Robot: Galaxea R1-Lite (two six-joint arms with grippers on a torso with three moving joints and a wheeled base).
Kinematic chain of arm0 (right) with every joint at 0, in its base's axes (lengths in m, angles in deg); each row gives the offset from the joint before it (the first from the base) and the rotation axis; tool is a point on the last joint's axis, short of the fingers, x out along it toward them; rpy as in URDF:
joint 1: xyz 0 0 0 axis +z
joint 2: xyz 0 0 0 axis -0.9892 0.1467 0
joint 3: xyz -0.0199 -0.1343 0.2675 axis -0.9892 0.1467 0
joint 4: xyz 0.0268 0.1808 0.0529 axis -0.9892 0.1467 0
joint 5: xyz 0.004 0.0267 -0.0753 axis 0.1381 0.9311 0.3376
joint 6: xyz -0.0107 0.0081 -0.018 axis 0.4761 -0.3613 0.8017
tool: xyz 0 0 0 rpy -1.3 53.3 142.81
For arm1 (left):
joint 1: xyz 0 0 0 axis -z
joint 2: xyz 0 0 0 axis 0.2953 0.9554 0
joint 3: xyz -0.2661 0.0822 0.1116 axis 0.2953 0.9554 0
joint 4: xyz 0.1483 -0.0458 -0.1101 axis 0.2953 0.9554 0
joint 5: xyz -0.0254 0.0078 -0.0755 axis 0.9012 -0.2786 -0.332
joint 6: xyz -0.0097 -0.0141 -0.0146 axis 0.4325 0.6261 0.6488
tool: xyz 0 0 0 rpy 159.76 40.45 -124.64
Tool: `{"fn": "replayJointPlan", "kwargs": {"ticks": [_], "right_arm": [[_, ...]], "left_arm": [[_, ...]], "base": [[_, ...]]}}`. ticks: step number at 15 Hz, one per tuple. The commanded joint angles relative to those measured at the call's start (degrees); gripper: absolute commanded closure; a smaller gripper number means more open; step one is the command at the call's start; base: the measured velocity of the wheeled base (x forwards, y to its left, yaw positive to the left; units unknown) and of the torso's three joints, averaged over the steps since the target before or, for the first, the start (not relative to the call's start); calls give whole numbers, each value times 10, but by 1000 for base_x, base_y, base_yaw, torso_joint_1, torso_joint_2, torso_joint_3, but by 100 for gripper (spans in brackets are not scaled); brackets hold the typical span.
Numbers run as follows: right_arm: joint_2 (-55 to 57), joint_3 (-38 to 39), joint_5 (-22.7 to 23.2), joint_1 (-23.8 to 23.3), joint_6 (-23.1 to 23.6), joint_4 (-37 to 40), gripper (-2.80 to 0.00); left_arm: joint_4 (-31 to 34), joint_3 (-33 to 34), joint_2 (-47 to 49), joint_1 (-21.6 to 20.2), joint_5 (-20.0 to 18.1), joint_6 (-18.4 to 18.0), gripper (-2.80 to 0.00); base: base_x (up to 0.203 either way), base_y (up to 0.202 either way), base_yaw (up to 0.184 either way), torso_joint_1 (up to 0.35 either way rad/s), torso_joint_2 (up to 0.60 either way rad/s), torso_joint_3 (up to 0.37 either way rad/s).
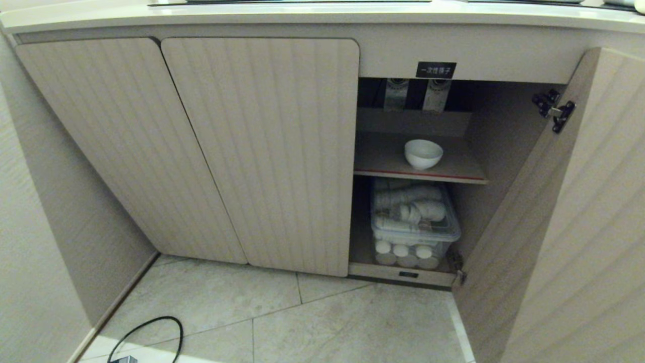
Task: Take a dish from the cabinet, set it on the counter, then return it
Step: Close the cabinet door
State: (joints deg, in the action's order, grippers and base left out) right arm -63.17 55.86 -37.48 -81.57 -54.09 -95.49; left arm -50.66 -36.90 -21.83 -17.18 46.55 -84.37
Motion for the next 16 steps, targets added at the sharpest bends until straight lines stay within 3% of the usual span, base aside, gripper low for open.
{"fn": "replayJointPlan", "kwargs": {"ticks": [1, 2, 3, 8, 12, 16], "right_arm": [[1, 0, -106, 0, 0, -8, 0], [1, 0, -155, 0, -3, -3, 0], [1, 0, -157, 0, -11, 6, 0], [1, 0, -76, 0, -20, -71, 0], [1, 0, -76, -1, -14, -110, 0], [1, 0, -42, 0, -21, -142, 0]], "left_arm": [[0, 0, 0, 0, 0, 0, 0], [0, 0, 0, 0, 0, 0, 0], [0, 0, 0, 0, 0, 0, 0], [0, 0, 0, 0, 0, 0, 0], [0, -1, 0, 0, 0, 0, 0], [0, 0, 0, 0, 0, 0, 0]], "base": [[0, 0, 0, 0, 0, 0], [0, 0, 0, 0, 0, 0], [0, 0, 0, 0, 0, 0], [0, 0, 0, 0, 0, 0], [0, 0, 0, 0, 0, 0], [0, 0, 0, 0, 0, 0]]}}
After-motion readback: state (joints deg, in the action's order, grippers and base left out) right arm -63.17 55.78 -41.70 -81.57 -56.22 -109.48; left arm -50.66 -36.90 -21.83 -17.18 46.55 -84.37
